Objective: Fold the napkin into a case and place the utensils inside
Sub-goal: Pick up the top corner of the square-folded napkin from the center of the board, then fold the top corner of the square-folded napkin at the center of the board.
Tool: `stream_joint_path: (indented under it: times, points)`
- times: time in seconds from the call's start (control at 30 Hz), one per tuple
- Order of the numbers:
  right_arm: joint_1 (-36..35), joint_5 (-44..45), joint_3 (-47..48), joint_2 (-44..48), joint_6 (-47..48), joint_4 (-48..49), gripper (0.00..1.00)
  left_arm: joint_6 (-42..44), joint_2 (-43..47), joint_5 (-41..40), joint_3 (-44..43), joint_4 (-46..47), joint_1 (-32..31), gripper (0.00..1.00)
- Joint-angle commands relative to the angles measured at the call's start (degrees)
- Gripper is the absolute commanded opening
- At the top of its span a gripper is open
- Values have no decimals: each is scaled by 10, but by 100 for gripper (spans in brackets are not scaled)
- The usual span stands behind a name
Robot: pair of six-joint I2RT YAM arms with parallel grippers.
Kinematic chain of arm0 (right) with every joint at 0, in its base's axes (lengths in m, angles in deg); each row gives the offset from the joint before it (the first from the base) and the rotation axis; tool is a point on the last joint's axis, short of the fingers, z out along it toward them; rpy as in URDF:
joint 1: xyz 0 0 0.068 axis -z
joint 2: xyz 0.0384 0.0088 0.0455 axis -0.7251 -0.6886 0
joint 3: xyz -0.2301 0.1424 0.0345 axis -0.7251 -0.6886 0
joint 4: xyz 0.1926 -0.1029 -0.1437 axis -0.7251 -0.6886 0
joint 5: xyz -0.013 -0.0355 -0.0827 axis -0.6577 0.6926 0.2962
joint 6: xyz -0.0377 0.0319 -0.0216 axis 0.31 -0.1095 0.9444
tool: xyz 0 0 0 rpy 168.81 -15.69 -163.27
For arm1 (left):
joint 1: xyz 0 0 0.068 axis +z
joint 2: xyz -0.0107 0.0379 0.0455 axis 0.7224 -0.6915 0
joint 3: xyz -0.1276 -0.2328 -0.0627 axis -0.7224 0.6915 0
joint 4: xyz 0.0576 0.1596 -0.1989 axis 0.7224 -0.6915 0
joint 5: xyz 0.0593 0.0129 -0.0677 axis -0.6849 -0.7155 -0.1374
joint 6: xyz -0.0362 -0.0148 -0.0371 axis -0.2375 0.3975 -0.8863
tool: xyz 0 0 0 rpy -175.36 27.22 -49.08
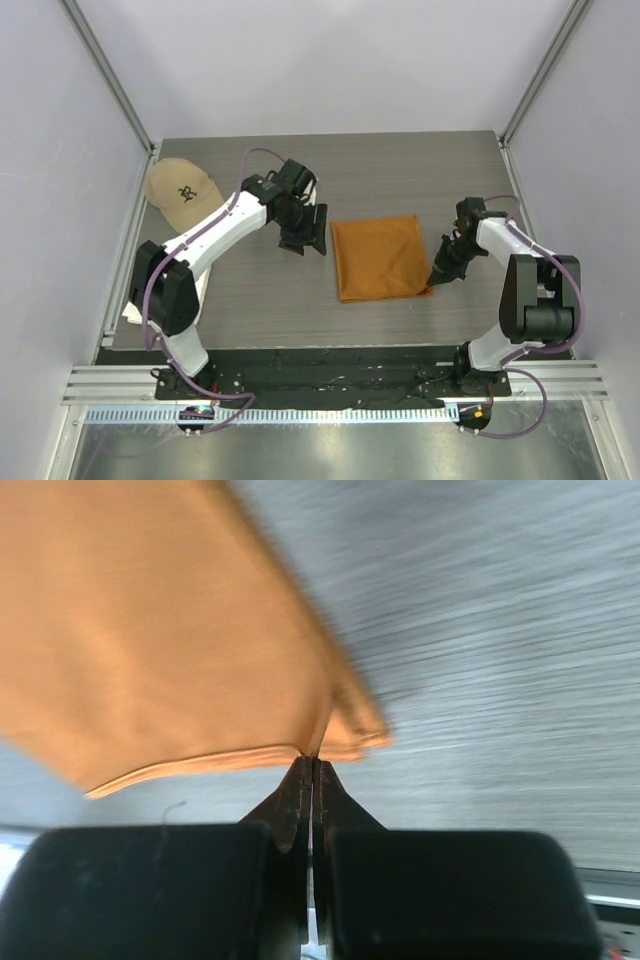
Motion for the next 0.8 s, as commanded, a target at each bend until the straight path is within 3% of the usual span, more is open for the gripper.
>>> stream_joint_path:
  times: [0.0,0.13,0.4,0.6,0.77]
  points:
    - [-26,-64,76,44,-38,-23,1,13,9,11,-21,14,44,62]
    - [-66,-99,139,2,-76,11,1,11,-28,24,-59,23,67,64]
    - [-136,-160,320,-202,-125,91,1,-10,-114,43,-140,35,85,70]
    - [-160,-177,427,-309,-127,97,1,-43,-166,76,-145,72,92,59]
    - [-167,-187,453,-335,-122,95,1,-65,-183,80,-123,105,92,51]
